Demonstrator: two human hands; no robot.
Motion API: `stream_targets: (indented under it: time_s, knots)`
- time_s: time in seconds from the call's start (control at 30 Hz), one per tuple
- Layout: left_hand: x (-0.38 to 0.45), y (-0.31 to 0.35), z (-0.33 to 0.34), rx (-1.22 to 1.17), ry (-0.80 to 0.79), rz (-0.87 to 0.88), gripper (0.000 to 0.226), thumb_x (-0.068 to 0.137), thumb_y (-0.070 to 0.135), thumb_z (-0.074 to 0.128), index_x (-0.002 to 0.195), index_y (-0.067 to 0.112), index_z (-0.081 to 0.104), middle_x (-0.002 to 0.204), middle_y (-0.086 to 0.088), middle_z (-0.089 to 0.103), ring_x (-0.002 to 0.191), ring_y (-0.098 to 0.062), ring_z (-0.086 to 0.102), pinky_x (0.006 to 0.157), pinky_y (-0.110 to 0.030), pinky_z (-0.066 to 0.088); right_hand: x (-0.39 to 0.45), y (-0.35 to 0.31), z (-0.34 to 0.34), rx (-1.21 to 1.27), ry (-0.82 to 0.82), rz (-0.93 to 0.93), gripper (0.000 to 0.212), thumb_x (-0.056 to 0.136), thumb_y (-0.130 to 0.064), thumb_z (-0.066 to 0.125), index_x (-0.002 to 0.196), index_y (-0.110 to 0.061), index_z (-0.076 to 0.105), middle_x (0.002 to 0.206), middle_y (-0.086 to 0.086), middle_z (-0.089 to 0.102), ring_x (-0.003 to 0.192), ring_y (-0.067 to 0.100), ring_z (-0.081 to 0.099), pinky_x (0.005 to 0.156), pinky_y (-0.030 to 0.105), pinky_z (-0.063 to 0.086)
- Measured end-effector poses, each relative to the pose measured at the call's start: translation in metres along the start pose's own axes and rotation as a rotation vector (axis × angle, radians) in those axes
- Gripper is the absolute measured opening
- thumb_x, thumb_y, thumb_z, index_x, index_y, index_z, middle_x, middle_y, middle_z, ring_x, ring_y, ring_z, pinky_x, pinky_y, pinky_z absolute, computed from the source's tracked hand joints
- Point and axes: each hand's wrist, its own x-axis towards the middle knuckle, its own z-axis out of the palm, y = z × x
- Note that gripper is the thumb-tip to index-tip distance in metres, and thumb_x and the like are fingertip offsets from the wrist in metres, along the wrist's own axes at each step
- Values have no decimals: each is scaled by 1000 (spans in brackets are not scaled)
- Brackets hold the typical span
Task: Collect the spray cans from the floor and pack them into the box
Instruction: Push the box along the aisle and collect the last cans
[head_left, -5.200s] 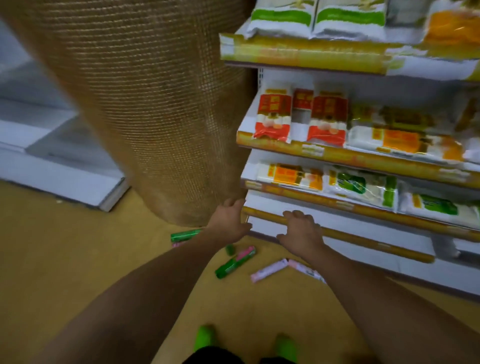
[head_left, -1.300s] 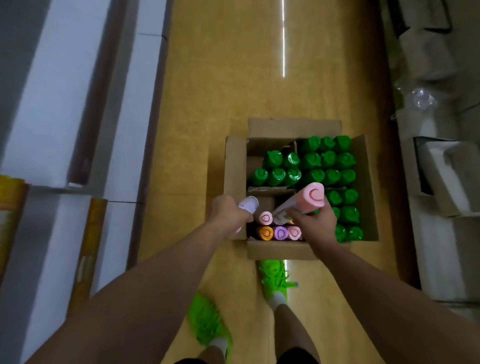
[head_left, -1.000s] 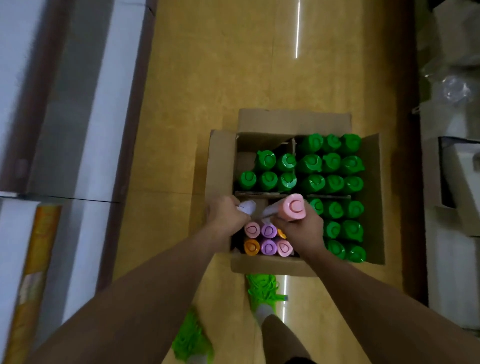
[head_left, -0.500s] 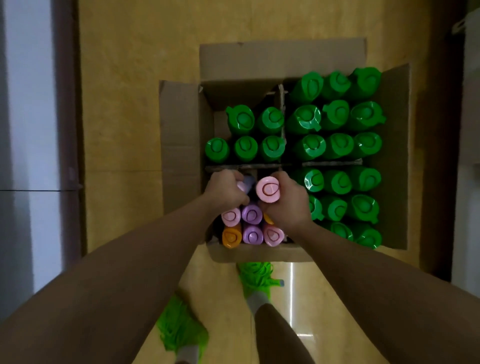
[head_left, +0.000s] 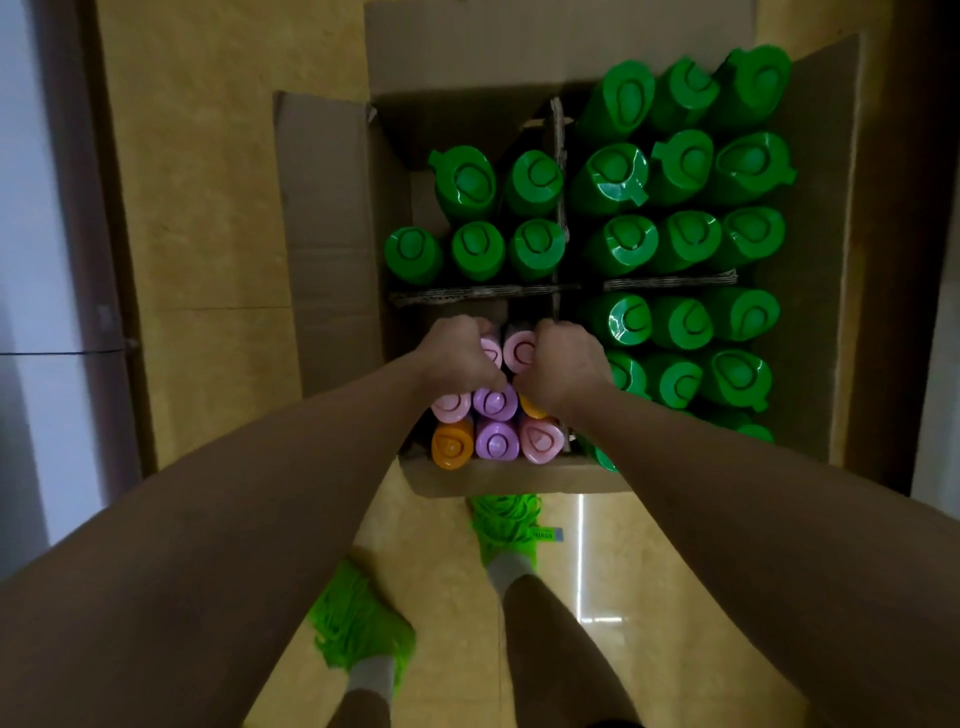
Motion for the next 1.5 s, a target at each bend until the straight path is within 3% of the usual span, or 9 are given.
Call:
stream_targets:
  time_s: [0.13, 0.27, 0.43, 0.53, 0.7, 0.93, 1.1, 1.3, 1.5]
  knots:
    - [2, -5, 7, -24, 18, 7, 66, 63, 22, 86, 125, 12, 65, 120, -8, 65, 111, -25, 61, 91, -40, 55, 1, -4, -1, 9, -53, 25, 52, 82, -23, 72, 125, -5, 49, 128, 19, 54, 116, 37, 55, 83, 35, 44]
    - [2, -8, 13, -45, 60, 4, 67, 73, 22, 83, 134, 11, 57, 133, -10, 59, 121, -28, 55, 98, -38, 49, -7, -5, 3, -58, 1, -22, 61, 83, -27, 71, 132, -5, 42, 132, 19, 45, 120, 36, 49, 91, 39, 45]
    - [-10, -11, 18, -170, 88, 8, 68, 79, 19, 79, 141, 15, 51, 135, -7, 60, 124, -27, 55, 99, -31, 46, -21, -6, 11, -130, 130, -69, 61, 85, -24, 66, 137, -9, 38, 129, 17, 43, 117, 35, 44, 86, 39, 44]
    - [-34, -17, 19, -215, 224, 43, 79, 76, 19, 82, 146, 12, 46, 140, -9, 58, 130, -26, 52, 100, -25, 40, -34, -13, 10, -183, 187, -60, 68, 83, -25, 65, 142, -11, 35, 130, 18, 41, 117, 37, 44, 89, 42, 44]
    - [-87, -55, 23, -237, 451, 39, 79, 77, 23, 79, 148, 11, 45, 149, -10, 49, 137, -24, 45, 113, -30, 35, -62, -47, 12, -299, 263, -162, 70, 79, -24, 66, 142, -11, 38, 133, 20, 42, 118, 38, 44, 96, 45, 42]
    - [-207, -143, 51, -342, 733, -201, 74, 89, 35, 69, 152, 13, 38, 156, -12, 39, 143, -26, 36, 117, -33, 30, -128, -124, 61, -483, 206, -443, 69, 77, -29, 64, 141, -13, 43, 135, 18, 46, 115, 39, 45, 95, 44, 40]
    - [-315, -219, 107, -419, 848, -370, 74, 94, 44, 61, 156, 19, 29, 162, -8, 26, 147, -25, 26, 118, -37, 27, -207, -175, 136, -570, 128, -645, 71, 80, -26, 60, 145, -16, 35, 142, 17, 40, 126, 40, 40, 102, 47, 41]
    - [-420, -296, 234, -622, 912, -651, 78, 95, 49, 58, 158, 24, 19, 165, -4, 15, 151, -26, 15, 120, -42, 25, -318, -190, 245, -762, -25, -914, 73, 92, -34, 55, 152, -18, 17, 155, 15, 25, 138, 36, 27, 107, 46, 33]
    - [-503, -349, 365, -766, 1011, -865, 82, 91, 47, 64, 157, 20, 24, 163, -12, 22, 149, -30, 21, 117, -44, 28, -404, -177, 358, -991, -114, -1160, 75, 92, -35, 56, 153, -17, 18, 154, 13, 25, 136, 34, 30, 107, 44, 35]
